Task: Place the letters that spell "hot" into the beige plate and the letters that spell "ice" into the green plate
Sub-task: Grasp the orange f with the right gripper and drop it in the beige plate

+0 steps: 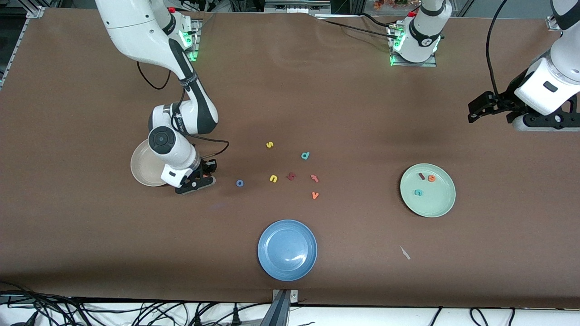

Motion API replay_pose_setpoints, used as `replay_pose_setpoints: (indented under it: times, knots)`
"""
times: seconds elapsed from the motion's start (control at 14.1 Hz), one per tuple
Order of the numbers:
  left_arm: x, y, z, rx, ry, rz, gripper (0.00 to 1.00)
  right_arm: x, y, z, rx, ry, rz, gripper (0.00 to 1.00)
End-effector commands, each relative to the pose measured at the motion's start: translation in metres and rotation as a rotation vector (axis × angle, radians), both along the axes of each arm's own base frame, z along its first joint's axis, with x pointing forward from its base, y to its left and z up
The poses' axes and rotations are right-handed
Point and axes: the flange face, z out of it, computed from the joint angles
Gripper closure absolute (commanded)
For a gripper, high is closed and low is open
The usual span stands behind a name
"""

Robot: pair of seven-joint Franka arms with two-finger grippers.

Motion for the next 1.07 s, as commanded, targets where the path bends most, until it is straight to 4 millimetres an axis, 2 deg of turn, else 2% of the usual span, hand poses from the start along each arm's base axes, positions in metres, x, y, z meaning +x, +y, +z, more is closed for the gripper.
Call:
replay_pose_setpoints:
  times: [0.0,0.14,0.21,0.43,0.5,0.64,0.78,0.99]
  knots:
    - [-0.013,0.002,0.004,-0.022,-0.016,-0.014,0.0,0.004,0.002,-0.002,0.02,0.001,0.011,0.83]
    - [-0.018,0.0,-0.003,-0.018,-0.001,-0.019,0.0,0.003,0.006,-0.002,0.04,0.004,-0.005,0.88]
    - [-0.017,-0.004,-0.002,-0.019,-0.002,-0.023,0.0,0.003,0.006,-0.002,0.044,0.007,-0.012,0.98]
    - [-0.011,-0.002,-0.01,-0.019,0.013,-0.02,0.0,0.004,0.006,0.005,0.046,0.026,-0.023,1.0]
    - [-0.008,0.001,-0.009,-0.02,0.016,-0.014,0.0,0.013,0.002,0.017,0.047,0.044,-0.029,1.0]
    - [-0.006,0.0,-0.008,-0.021,0.014,-0.013,0.0,0.028,-0.031,0.045,0.041,0.094,-0.076,1.0]
    - [-0.006,0.0,-0.008,-0.021,0.016,-0.013,0.0,0.026,-0.046,0.064,0.044,0.104,-0.106,1.0]
    - [-0.003,0.001,-0.005,-0.02,0.028,-0.012,0.0,0.012,-0.085,0.065,0.032,0.115,-0.126,1.0]
